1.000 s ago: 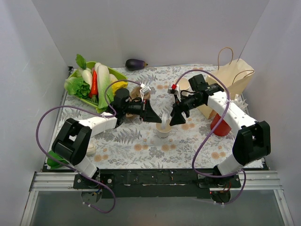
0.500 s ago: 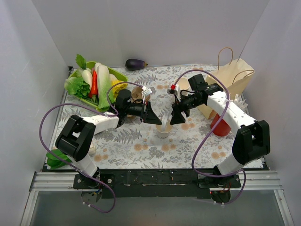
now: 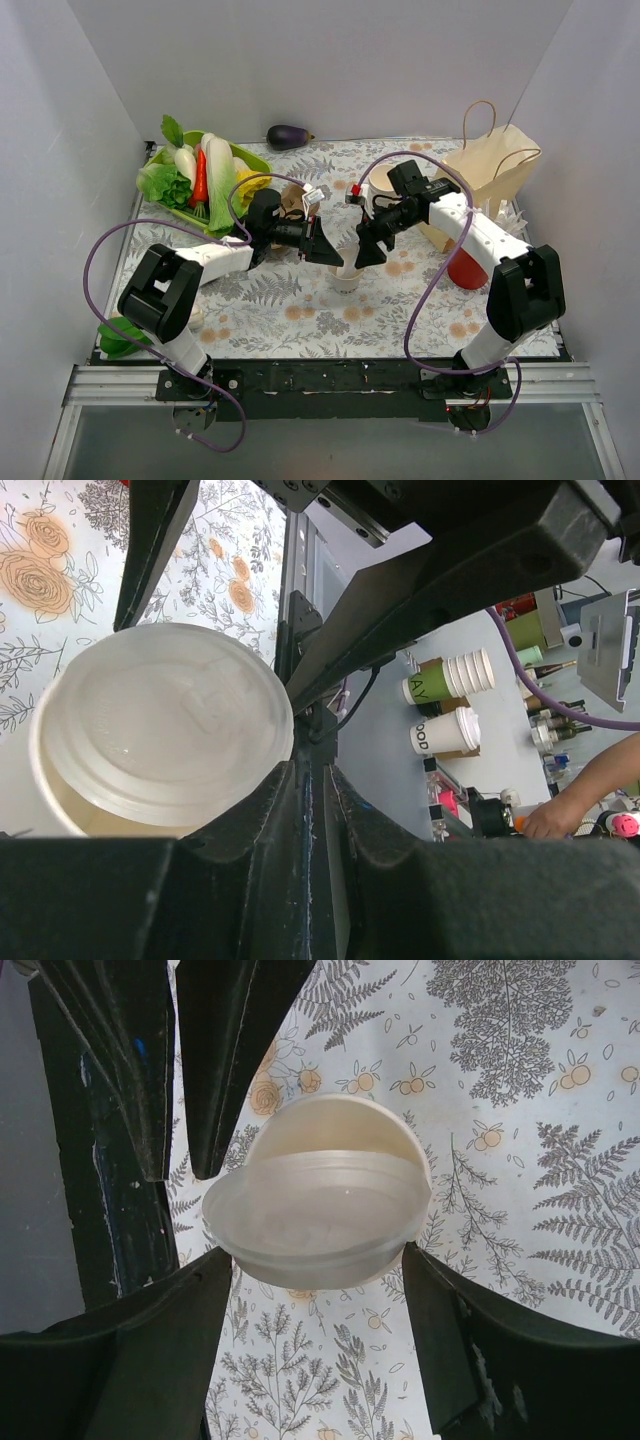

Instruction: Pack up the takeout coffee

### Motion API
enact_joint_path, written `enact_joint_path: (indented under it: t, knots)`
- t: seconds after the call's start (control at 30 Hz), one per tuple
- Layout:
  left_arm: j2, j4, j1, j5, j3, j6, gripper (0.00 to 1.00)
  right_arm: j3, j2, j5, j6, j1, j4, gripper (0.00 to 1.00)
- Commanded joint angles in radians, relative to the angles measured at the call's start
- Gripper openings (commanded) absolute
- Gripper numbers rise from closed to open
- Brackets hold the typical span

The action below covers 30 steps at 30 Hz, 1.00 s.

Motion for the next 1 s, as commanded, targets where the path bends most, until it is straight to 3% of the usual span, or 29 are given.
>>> enact_joint_path:
  t: [0.0, 0.23, 0.97]
  knots:
    - [-0.040, -0.036, 0.007, -0.003, 0.033, 0.044, 0.20, 0.055, 0.000, -0.002, 0.012, 0.008, 0.030, 0.75]
    - [-0.058, -0.145, 0.010, -0.032, 0.067, 0.142, 0.32, 0.073, 0.003, -0.013, 0.028, 0.008, 0.032, 0.72]
    - [-0.146, -0.338, 0.019, -0.172, 0.056, 0.242, 0.46, 0.123, 0.036, -0.039, 0.081, 0.057, 0.044, 0.64]
